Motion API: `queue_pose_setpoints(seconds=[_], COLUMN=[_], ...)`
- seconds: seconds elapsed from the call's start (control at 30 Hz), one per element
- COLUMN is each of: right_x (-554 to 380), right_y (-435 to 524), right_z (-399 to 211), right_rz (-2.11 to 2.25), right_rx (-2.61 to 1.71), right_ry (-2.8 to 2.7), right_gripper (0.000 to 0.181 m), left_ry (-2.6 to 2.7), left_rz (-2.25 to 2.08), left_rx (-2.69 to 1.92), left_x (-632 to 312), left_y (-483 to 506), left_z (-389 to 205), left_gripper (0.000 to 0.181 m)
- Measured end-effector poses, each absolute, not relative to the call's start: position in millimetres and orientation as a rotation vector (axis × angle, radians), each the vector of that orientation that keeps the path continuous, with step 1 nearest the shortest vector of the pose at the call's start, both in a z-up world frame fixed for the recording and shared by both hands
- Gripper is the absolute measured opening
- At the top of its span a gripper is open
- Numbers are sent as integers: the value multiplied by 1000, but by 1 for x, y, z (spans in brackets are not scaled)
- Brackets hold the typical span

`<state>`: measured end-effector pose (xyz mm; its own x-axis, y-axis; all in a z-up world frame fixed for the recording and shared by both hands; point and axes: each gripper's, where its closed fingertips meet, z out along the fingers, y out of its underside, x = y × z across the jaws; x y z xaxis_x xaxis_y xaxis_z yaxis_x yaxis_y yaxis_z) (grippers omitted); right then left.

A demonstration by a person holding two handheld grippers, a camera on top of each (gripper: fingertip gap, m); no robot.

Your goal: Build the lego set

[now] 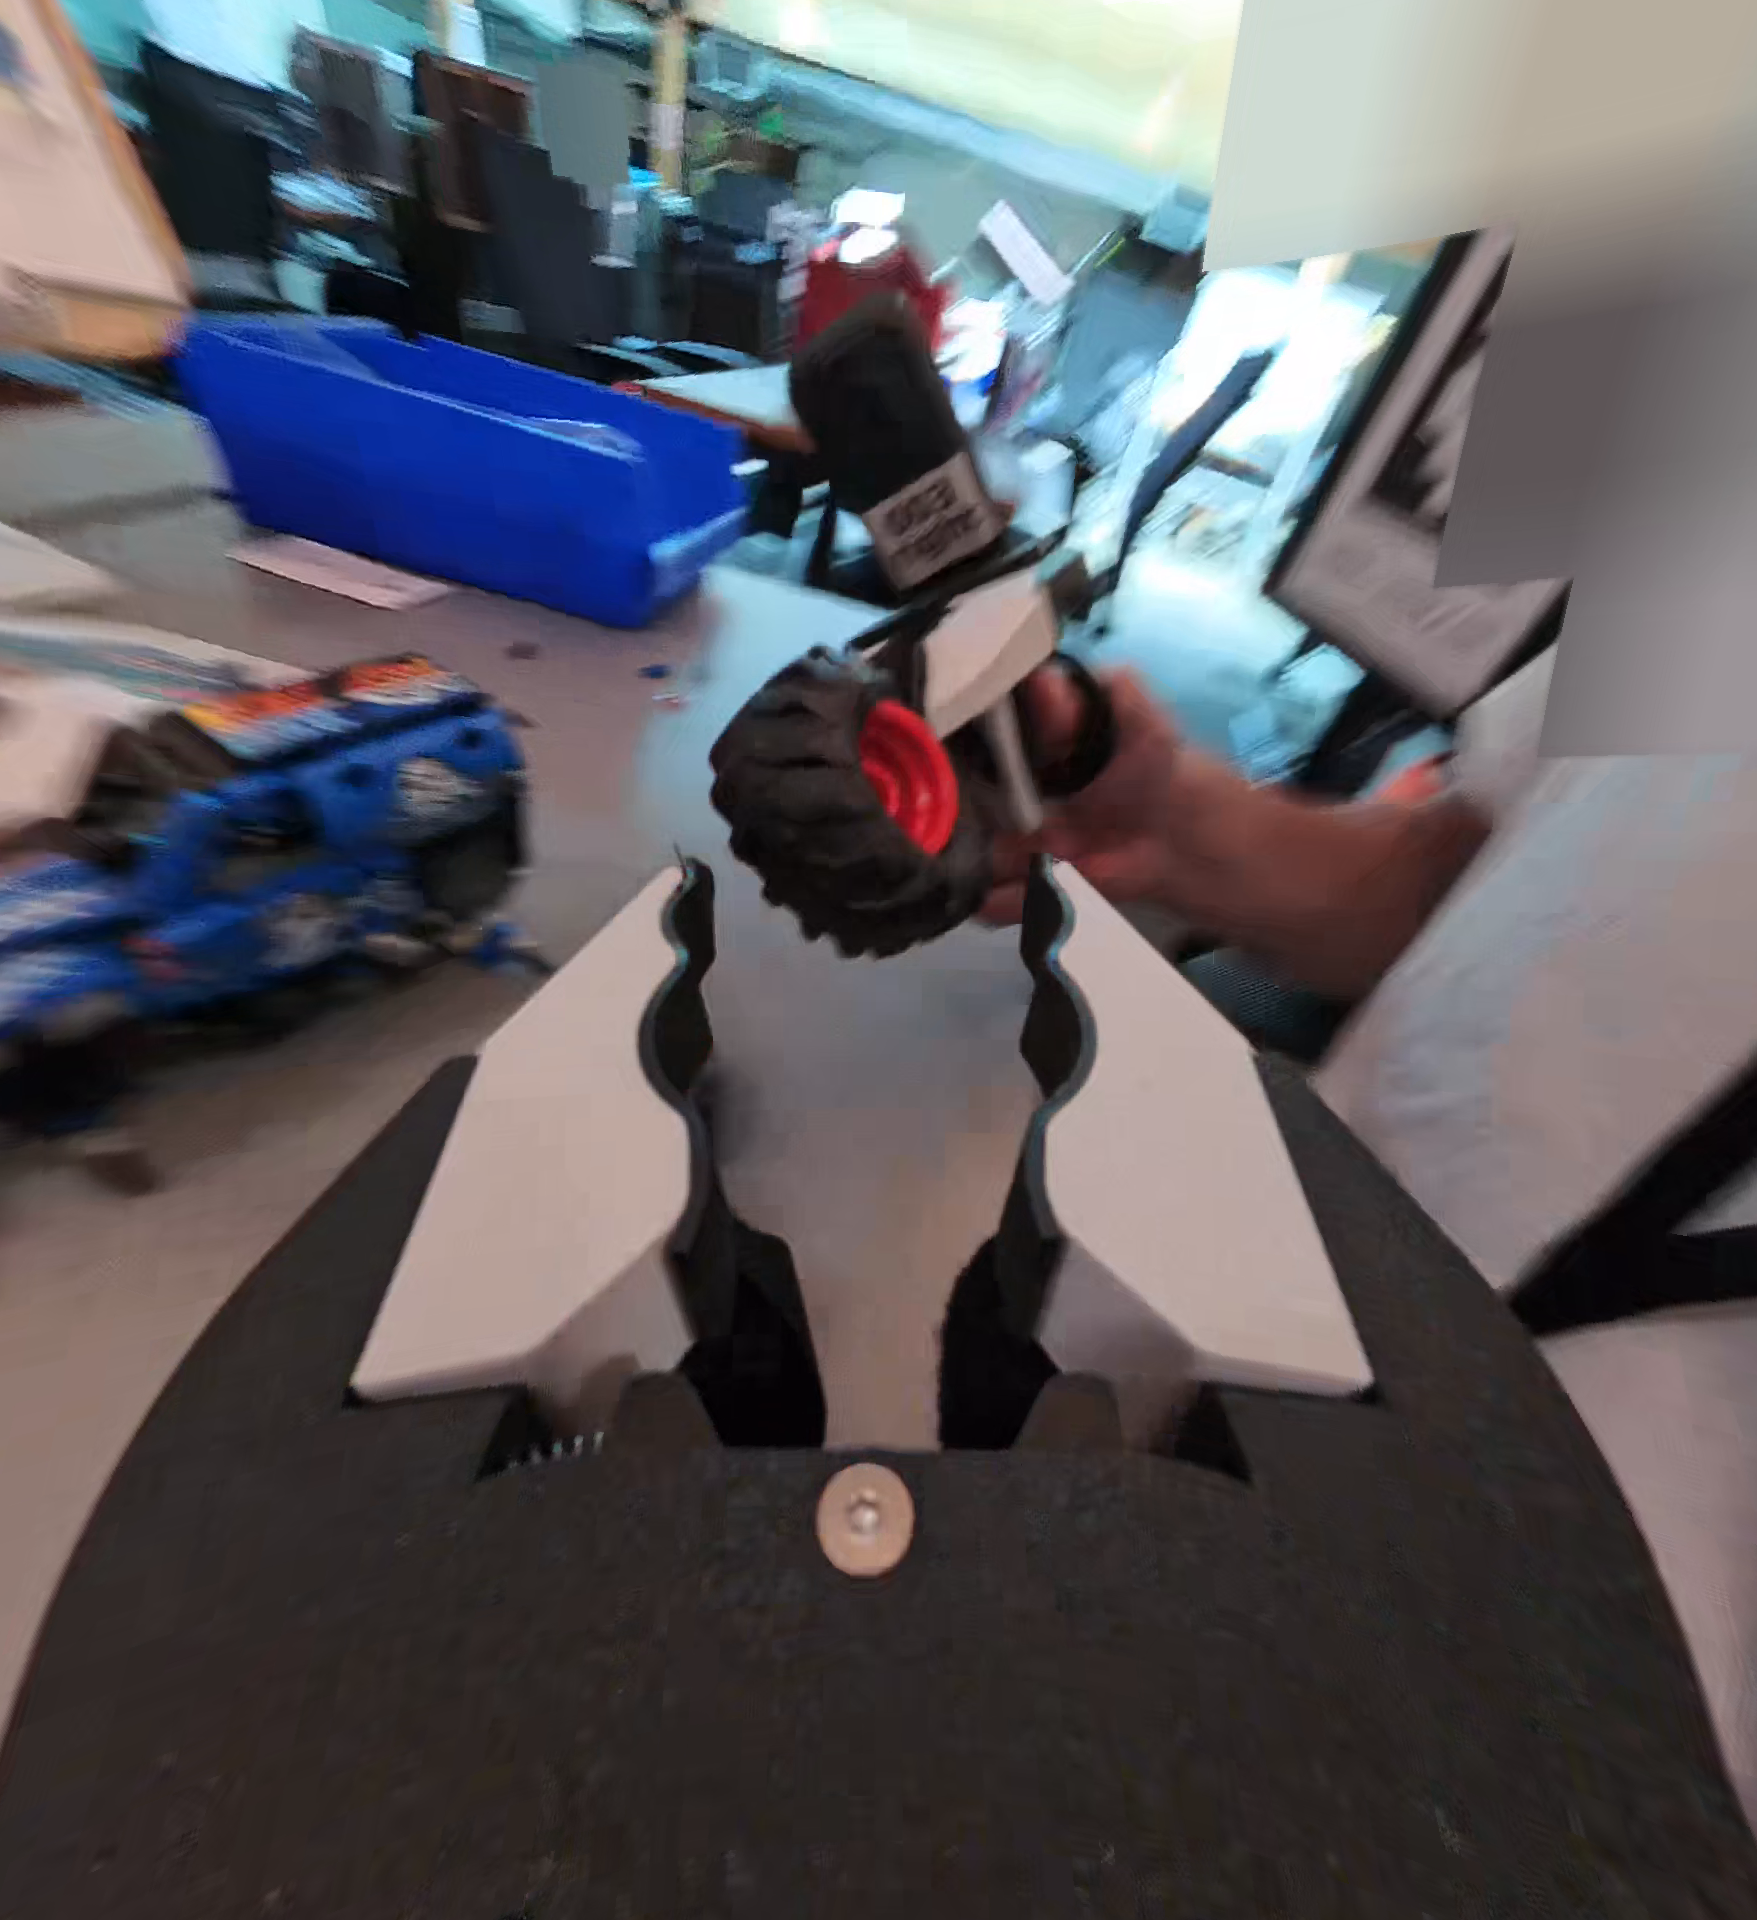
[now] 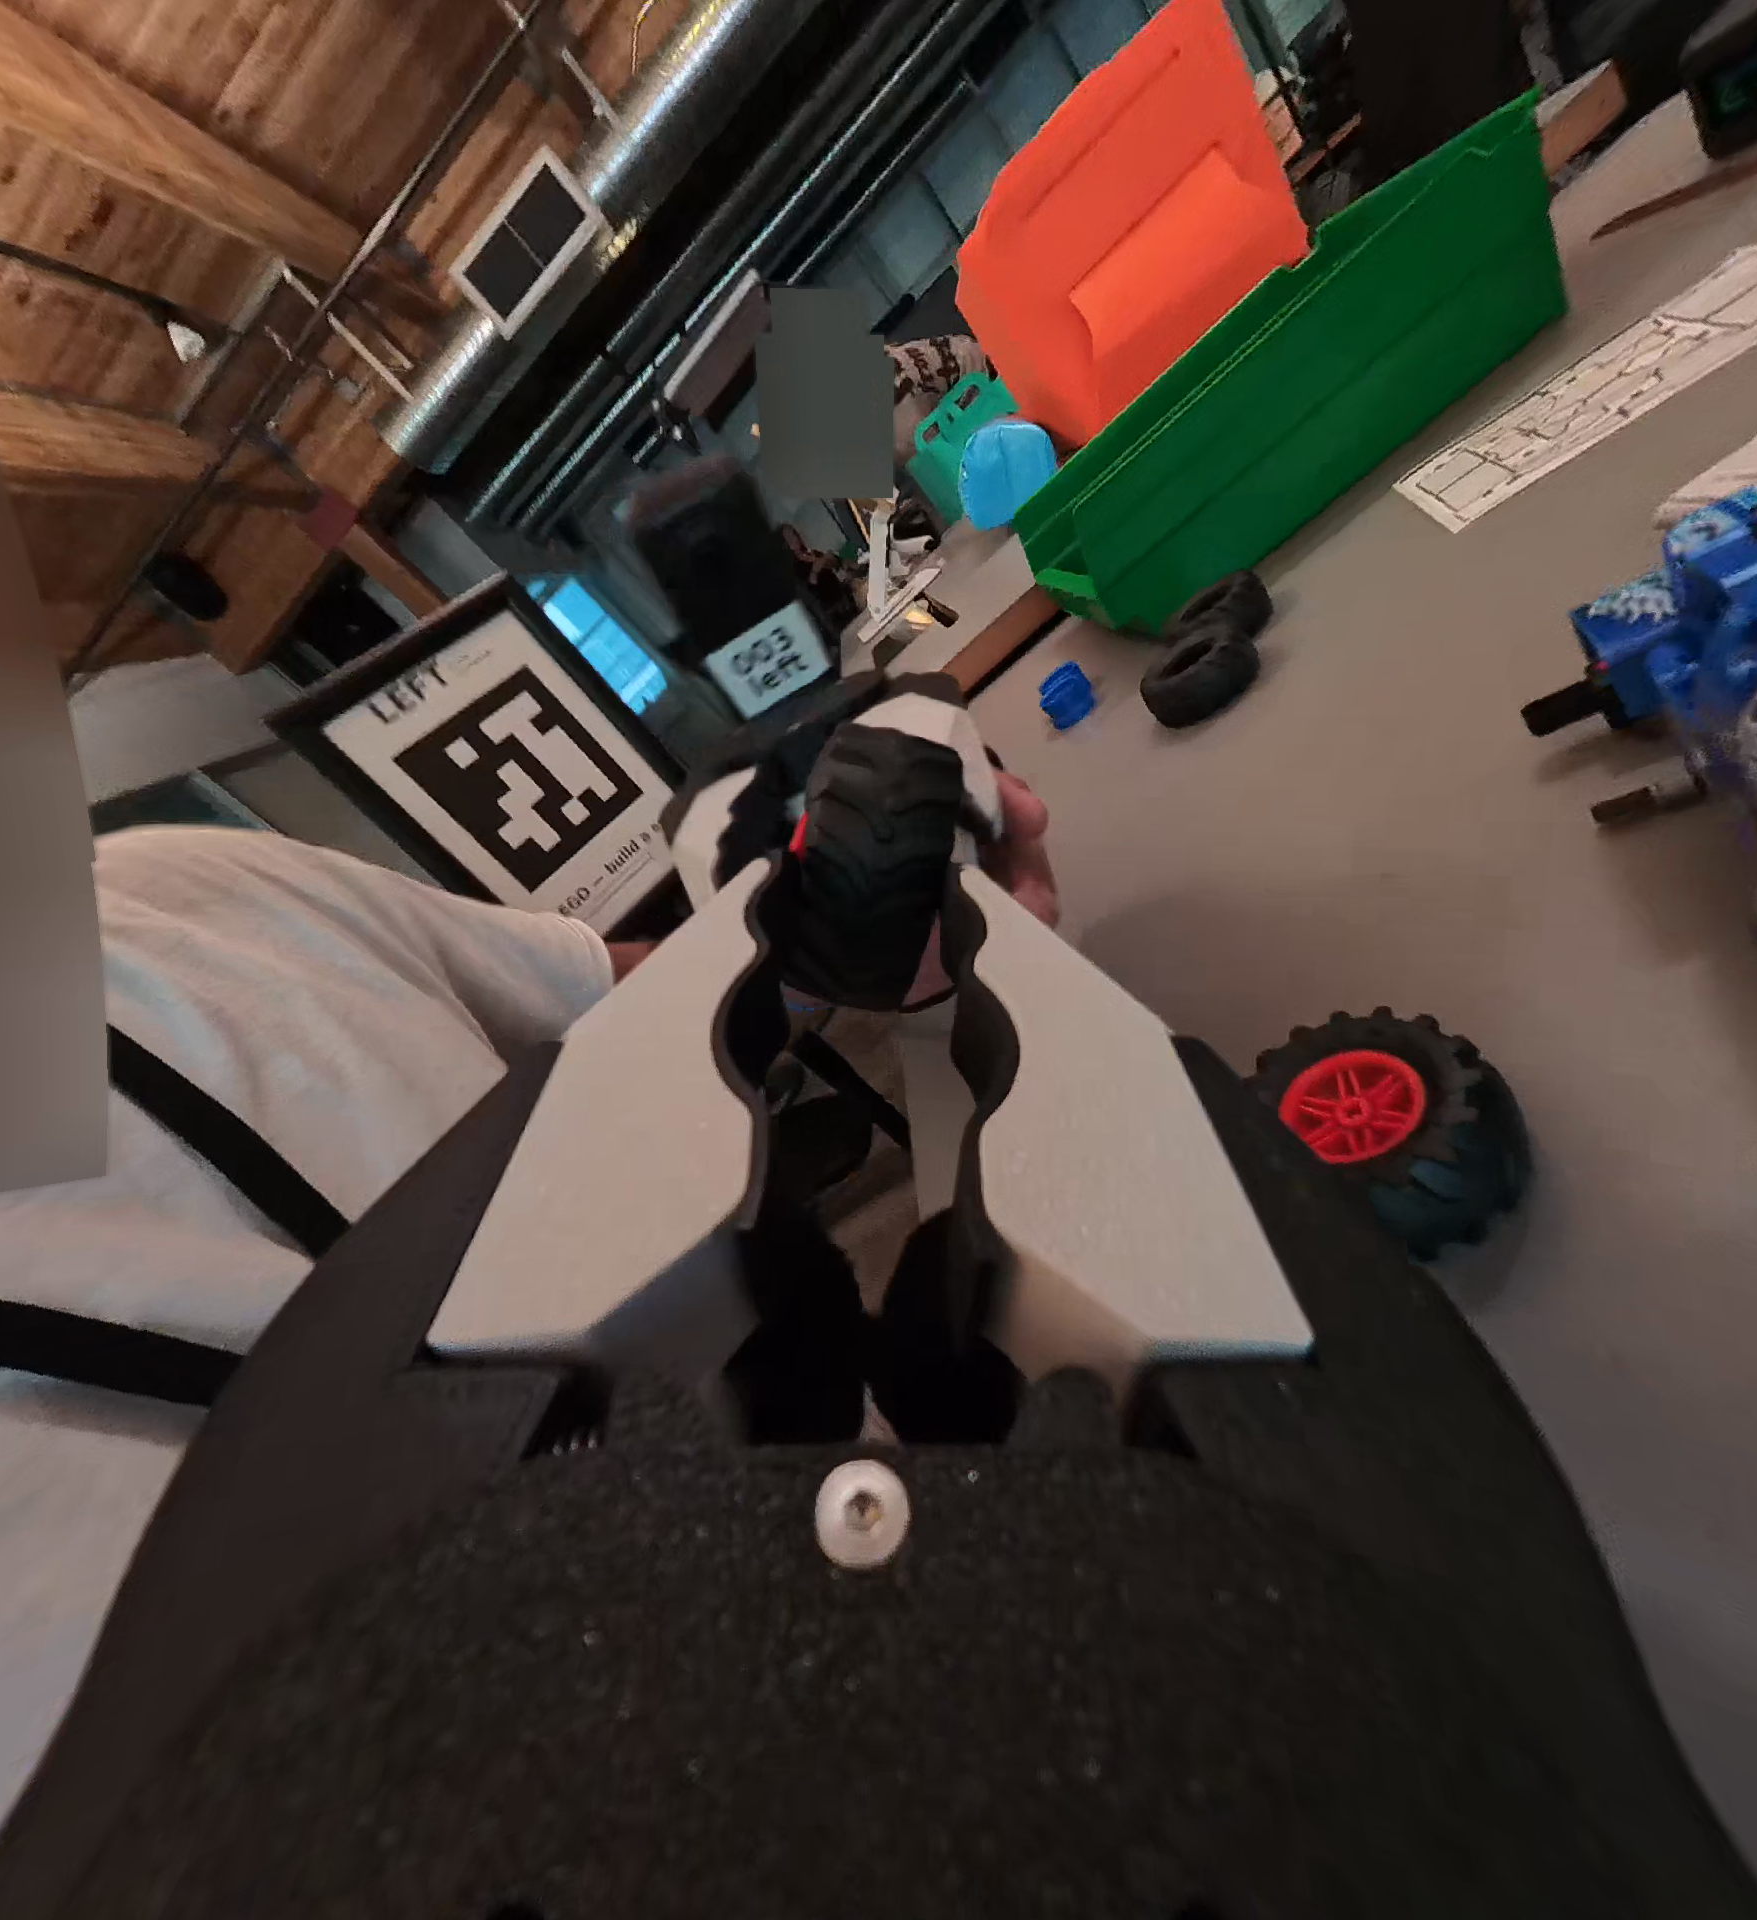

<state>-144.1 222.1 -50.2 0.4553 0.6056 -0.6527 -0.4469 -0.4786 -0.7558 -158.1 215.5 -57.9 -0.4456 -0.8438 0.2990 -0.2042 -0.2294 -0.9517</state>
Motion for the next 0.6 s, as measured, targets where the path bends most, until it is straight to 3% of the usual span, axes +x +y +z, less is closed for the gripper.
queue_pose_setpoints(seconds=[0.1,0.17,0.6], right_x=[-152,-155,-134], right_y=[218,215,222], right_z=[-54,-58,-89], right_rz=[1131,1071,608], right_rx=[-1698,-1721,-1909], right_ry=[-243,-283,-249], right_gripper=[27,27,17], left_ry=[1447,1460,1408], left_rz=[-2042,-1996,-1500], left_rx=[-1337,-1363,-1392], left_x=[-157,-153,-136], left_y=[210,210,228], left_z=[-49,-60,-88], left_gripper=[55,29,24])
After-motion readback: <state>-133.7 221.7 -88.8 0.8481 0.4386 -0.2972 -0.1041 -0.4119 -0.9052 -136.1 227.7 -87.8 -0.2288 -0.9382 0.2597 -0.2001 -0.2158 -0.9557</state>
